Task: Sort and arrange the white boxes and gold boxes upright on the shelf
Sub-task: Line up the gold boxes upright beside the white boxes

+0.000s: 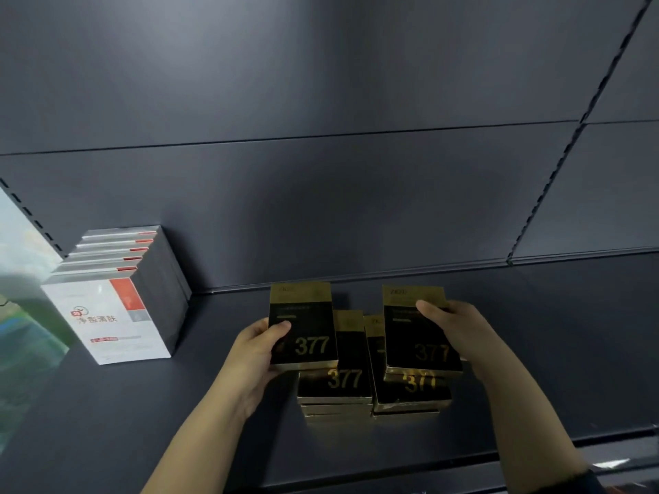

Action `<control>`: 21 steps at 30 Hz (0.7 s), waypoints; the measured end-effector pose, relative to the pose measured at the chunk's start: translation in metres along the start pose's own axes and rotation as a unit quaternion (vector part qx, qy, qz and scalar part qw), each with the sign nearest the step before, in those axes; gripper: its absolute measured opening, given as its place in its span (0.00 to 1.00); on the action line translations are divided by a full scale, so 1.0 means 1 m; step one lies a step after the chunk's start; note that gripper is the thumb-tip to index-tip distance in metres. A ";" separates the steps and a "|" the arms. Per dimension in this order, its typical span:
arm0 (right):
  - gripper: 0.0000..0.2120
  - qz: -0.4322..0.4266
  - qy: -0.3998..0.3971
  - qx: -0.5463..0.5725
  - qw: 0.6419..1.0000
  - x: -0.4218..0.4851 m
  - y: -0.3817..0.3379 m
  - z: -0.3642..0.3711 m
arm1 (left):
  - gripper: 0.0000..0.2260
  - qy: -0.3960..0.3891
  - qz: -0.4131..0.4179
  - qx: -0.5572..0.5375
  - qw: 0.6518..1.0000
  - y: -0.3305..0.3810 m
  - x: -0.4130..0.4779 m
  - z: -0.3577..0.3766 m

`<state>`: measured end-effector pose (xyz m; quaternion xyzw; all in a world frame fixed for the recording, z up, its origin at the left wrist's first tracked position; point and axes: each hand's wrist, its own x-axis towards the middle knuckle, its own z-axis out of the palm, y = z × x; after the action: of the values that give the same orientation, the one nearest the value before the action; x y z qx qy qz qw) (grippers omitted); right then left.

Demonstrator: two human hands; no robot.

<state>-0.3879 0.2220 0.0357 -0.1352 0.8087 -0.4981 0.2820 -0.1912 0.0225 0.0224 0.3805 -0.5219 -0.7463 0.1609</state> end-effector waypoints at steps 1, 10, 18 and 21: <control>0.10 0.002 -0.003 -0.002 1.000 -0.001 -0.002 0.001 | 0.08 0.002 -0.010 -0.030 0.999 0.001 0.001 -0.001; 0.11 -0.008 -0.002 0.022 1.000 -0.003 -0.007 0.016 | 0.11 -0.059 -0.017 -0.130 0.990 0.004 0.000 0.006; 0.15 0.015 -0.040 0.205 0.978 -0.003 -0.010 0.023 | 0.18 -0.096 0.056 -0.133 0.985 -0.003 0.006 0.001; 0.19 0.034 -0.075 0.221 0.972 -0.003 -0.013 0.030 | 0.22 -0.103 0.056 -0.119 0.986 -0.002 0.007 -0.009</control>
<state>-0.3690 0.1953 0.0381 -0.0789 0.6590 -0.6433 0.3817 -0.1890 0.0133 0.0160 0.2497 -0.4639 -0.8280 0.1921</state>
